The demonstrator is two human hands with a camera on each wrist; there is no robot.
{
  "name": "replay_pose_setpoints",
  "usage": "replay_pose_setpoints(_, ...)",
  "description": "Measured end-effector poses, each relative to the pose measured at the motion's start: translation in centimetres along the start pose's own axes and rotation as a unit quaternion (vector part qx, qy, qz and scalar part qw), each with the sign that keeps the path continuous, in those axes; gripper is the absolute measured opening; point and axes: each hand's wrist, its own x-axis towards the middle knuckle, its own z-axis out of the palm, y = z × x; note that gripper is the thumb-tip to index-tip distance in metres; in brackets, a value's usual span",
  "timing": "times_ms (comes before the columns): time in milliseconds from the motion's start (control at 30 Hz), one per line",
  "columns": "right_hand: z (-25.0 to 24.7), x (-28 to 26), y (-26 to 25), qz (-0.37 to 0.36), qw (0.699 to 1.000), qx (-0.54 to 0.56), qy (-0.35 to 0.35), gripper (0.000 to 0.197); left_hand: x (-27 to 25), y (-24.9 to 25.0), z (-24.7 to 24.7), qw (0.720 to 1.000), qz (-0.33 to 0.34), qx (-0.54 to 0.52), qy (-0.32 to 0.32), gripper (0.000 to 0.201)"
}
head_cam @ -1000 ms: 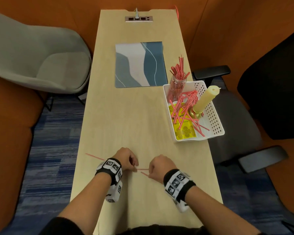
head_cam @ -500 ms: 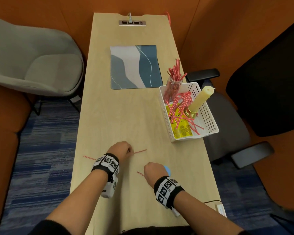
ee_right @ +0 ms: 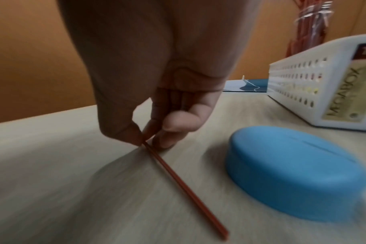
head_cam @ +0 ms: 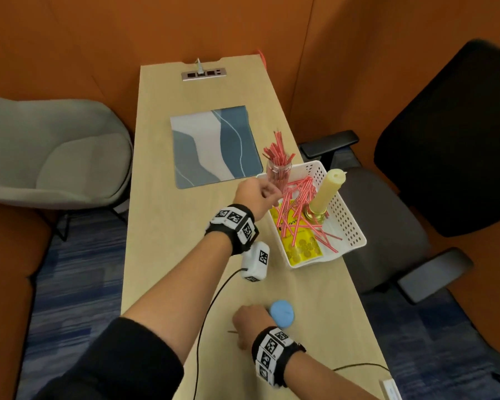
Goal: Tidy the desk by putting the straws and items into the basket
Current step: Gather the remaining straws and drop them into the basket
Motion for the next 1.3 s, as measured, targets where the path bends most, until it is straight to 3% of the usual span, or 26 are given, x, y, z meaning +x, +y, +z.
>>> replay_pose_setpoints(100, 0.0, -0.1, 1.0, -0.005, 0.998, 0.059, 0.009, 0.024, 1.7, 0.4, 1.7, 0.999, 0.013, 0.032, -0.018, 0.017)
replay_pose_setpoints(200, 0.5, -0.6, 2.3, 0.004, 0.975, 0.208, 0.074, 0.021, 2.4, -0.6, 2.1, 0.997, 0.02, 0.068, -0.025, 0.019)
replay_pose_setpoints(300, 0.2, -1.5, 4.4, 0.013, 0.923, 0.357, 0.14, 0.017, 2.2, -2.7, 0.3, 0.997, 0.003, 0.07, -0.033, 0.011)
replay_pose_setpoints(467, -4.5, -2.2, 8.9, 0.055, 0.798, 0.529, 0.283, 0.013, -1.3, -8.9, -4.7, 0.996, -0.076, 0.053, -0.007, 0.008)
replay_pose_setpoints(567, -8.9, -2.4, 11.9, 0.078, 0.778, 0.505, 0.365, 0.012, -5.1, -13.7, -7.5, 0.983, -0.147, 0.109, -0.018, 0.007)
replay_pose_setpoints(733, -13.7, -1.1, 15.9, 0.134, 0.78, 0.409, 0.455, 0.01, -13.3, -19.1, -10.2, 0.948, -0.208, 0.207, -0.124, 0.024)
replay_pose_setpoints(867, -12.8, -0.1, 15.0, 0.152, 0.821, 0.325, 0.445, 0.016, -18.4, -22.2, -10.8, 0.921, -0.247, 0.237, -0.186, 0.029)
replay_pose_setpoints(1033, -7.3, 0.4, 8.2, 0.062, 0.902, 0.314, 0.289, 0.012, -20.8, -24.1, -11.1, 0.926, -0.242, 0.226, -0.18, 0.019)
replay_pose_setpoints(1133, -3.1, 1.0, 5.5, 0.063, 0.933, 0.3, 0.188, 0.015, -21.0, -24.6, -11.1, 0.936, -0.22, 0.217, -0.167, 0.013)
replay_pose_setpoints(1300, 0.0, 1.2, 4.1, 0.08, 0.965, 0.203, 0.143, 0.016, -20.5, -25.0, -11.6, 0.924, -0.17, 0.27, -0.209, 0.007)
